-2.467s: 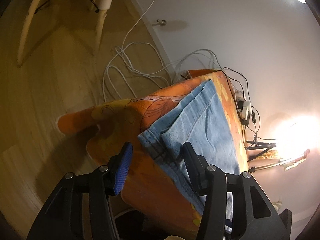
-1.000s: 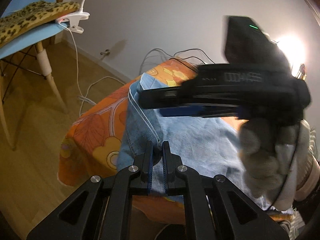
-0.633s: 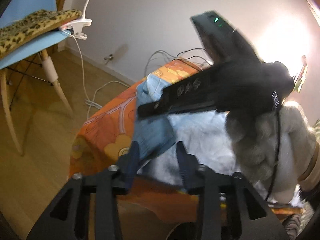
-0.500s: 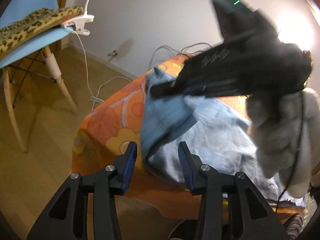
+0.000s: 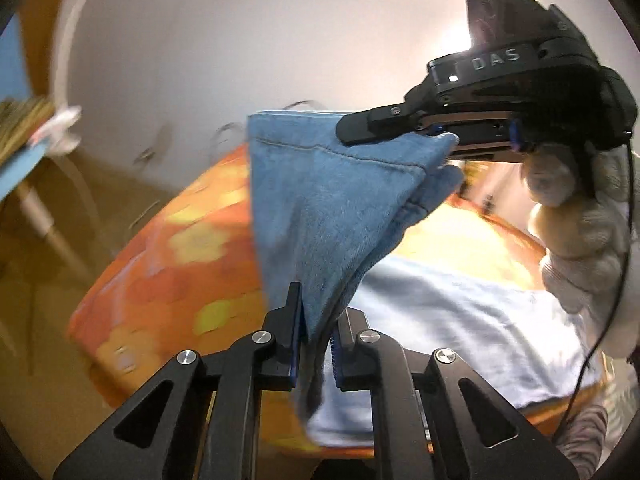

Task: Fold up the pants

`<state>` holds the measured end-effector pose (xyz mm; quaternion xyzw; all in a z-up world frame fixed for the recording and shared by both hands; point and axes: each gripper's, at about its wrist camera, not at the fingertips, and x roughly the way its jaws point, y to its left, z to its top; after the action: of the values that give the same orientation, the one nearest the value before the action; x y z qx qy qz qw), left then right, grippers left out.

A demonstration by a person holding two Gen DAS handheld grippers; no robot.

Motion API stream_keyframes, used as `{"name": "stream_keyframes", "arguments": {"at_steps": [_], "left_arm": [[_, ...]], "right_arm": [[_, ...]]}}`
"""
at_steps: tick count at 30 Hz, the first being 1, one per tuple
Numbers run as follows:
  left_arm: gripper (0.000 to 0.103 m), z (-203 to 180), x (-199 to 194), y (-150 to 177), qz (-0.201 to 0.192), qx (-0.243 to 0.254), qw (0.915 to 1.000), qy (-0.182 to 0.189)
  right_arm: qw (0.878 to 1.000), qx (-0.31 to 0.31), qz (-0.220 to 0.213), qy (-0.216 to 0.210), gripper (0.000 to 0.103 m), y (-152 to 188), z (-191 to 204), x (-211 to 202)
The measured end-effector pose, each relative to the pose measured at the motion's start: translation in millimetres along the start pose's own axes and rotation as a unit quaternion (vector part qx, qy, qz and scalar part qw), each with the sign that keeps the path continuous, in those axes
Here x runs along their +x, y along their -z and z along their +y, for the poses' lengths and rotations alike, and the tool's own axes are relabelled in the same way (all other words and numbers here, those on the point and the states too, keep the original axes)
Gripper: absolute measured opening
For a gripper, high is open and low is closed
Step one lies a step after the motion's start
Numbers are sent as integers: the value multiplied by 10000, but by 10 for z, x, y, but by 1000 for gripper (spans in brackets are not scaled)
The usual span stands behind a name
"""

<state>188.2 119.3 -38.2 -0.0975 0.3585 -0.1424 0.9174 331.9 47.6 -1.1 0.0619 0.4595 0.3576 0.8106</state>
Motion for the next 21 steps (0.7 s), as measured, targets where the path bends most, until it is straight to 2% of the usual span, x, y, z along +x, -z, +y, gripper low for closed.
{"name": "stream_keyframes", "arguments": {"at_steps": [5,11,15,21], "left_arm": [[9,-763,50,-159,47,576,9962,650],[9,-1682,202,-172,254,1145,9823,1461],[9,-2293,367,-39,508,1517,9675,1956],[9,-3231,606,302,990,1998,9389,2622]], "right_arm": [[9979,251,-493,349,6,63,-458,-896],[9882,721,-975,934,6,302,-1116,-1986],[9787,1074,-1155,1313,6,809,-1524,-2563],[9609,1628,-1290,1832,6,1612,-2158,-3310]]}}
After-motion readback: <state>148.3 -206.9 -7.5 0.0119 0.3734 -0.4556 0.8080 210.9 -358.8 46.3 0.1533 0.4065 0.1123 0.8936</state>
